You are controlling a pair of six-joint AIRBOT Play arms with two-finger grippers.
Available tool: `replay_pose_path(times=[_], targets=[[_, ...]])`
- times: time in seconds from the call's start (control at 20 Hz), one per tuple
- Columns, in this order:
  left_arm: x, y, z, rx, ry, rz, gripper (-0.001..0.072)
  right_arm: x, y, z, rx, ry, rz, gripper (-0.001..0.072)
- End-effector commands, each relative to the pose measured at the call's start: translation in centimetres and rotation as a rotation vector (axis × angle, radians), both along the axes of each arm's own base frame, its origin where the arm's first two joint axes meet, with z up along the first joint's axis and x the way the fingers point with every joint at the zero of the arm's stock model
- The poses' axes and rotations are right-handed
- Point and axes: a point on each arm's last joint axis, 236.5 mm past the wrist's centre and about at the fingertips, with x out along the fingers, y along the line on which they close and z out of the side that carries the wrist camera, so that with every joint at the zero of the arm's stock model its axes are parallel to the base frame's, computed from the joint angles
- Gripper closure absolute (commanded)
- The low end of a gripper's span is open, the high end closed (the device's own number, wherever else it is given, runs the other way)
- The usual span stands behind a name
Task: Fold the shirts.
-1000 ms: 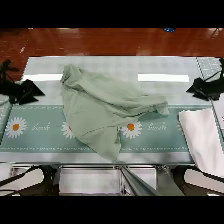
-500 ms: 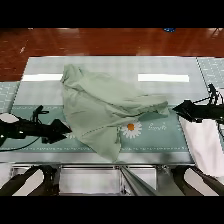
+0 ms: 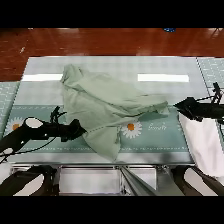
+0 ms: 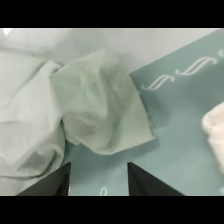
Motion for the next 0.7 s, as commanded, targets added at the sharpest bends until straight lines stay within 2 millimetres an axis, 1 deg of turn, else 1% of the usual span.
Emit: replay_pose_path(times=[0.0,0.05,0.1,0.15,0.2,0.3,0.4,0.45,0.55,0.65], targets=[[1.9,-0.4,-0.3,0.038,-0.07,0.007,0.0687,-1.2,-3.6,-0.4,-0.034,0.038,-0.071,0.0307],[2.6,-0.3,0.2,0.037,-0.098,-0.008,0.0687,-2.5,-4.3,-1.4,-0.045,0.09,-0.086,0.0307],[3.1,-0.4,0.7,0.034,-0.12,-0.018,0.0686,-3.7,-4.4,-2.4,-0.043,0.134,-0.09,0.0307],[3.8,-0.4,1.2,0.031,-0.139,-0.022,0.0687,-4.3,-4.0,-3.1,-0.035,0.152,-0.084,0.0307],[4.3,-0.5,1.6,0.028,-0.154,-0.023,0.0687,-4.3,-3.6,-3.4,-0.015,0.151,-0.093,0.0307],[4.9,-0.6,2.2,0.025,-0.171,-0.025,0.0686,-3.5,-3.3,-3.3,0.008,0.119,-0.101,0.0307],[5.0,-0.7,2.3,0.023,-0.174,-0.026,0.0687,-3.1,-2.5,-3.9,0.071,0.125,-0.097,0.0307],[4.9,-0.7,2.3,0.022,-0.171,-0.027,0.0687,-3.0,-1.8,-4.5,0.107,0.138,-0.084,0.0307],[4.7,-0.8,2.4,0.017,-0.165,-0.034,0.0687,-2.7,-0.4,-6.1,0.137,0.172,-0.044,0.0307],[4.2,-1.1,2.4,0.006,-0.152,-0.048,0.0687,-1.7,0.6,-7.6,0.135,0.188,-0.036,0.0307]])
